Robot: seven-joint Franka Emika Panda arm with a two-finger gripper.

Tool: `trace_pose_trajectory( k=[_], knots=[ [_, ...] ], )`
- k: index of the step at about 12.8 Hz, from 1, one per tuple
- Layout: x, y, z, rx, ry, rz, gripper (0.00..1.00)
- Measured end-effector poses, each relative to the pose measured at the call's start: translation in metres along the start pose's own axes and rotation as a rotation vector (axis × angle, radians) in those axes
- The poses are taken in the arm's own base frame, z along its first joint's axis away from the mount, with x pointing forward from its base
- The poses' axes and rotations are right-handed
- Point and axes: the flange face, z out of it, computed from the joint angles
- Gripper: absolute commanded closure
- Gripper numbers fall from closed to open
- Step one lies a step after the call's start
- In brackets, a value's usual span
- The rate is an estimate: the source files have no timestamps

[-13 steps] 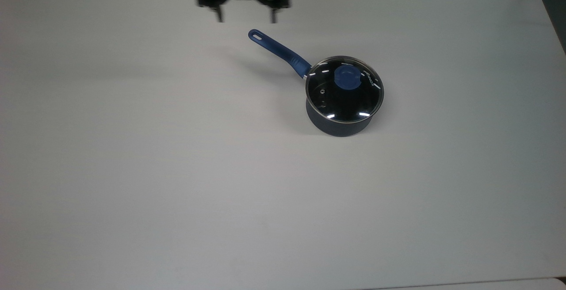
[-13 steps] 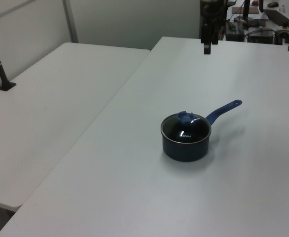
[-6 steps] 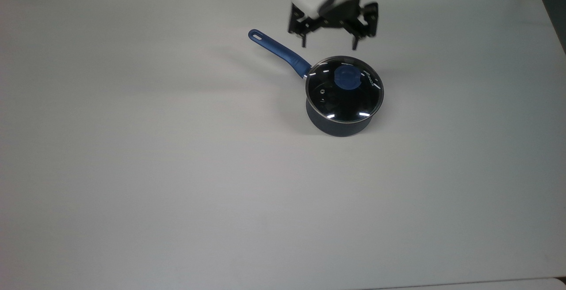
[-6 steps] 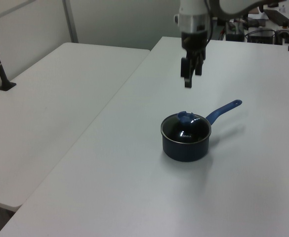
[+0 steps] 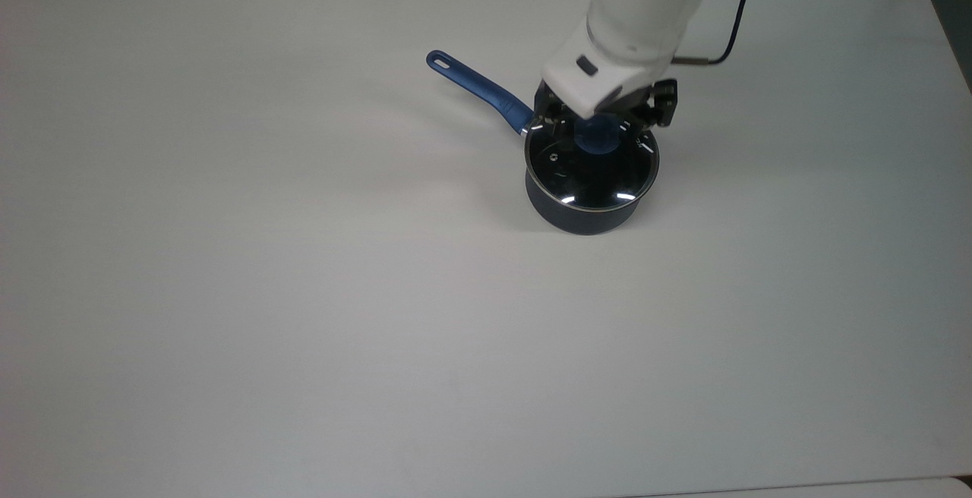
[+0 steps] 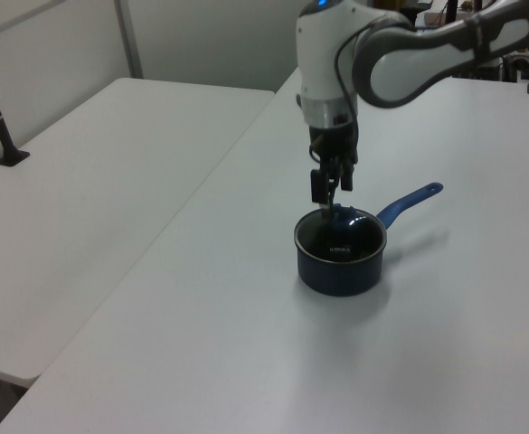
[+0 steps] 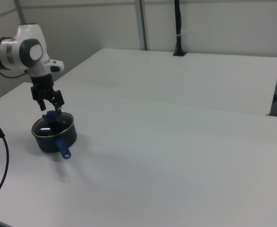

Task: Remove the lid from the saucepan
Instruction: 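Lower the gripper onto the blue knob and close on it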

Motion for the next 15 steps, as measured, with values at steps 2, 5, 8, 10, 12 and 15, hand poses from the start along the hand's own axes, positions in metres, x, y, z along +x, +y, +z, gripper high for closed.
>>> trace_pose_trajectory(
  k=[2,5,8,10,12,15],
  knots=[
    [0.003,-0.008,0.020,-0.022,-0.016,-0.012,0.15],
    [0.004,-0.012,0.025,-0.026,-0.019,-0.017,0.17],
    [0.004,-0.012,0.022,-0.024,-0.014,-0.018,0.17],
    [0.005,-0.013,0.020,-0.023,-0.010,-0.023,0.23],
    [0.005,-0.010,0.019,-0.028,-0.018,-0.024,0.38],
    [0.004,-0.008,0.017,-0.032,-0.026,-0.036,0.53]
  ],
)
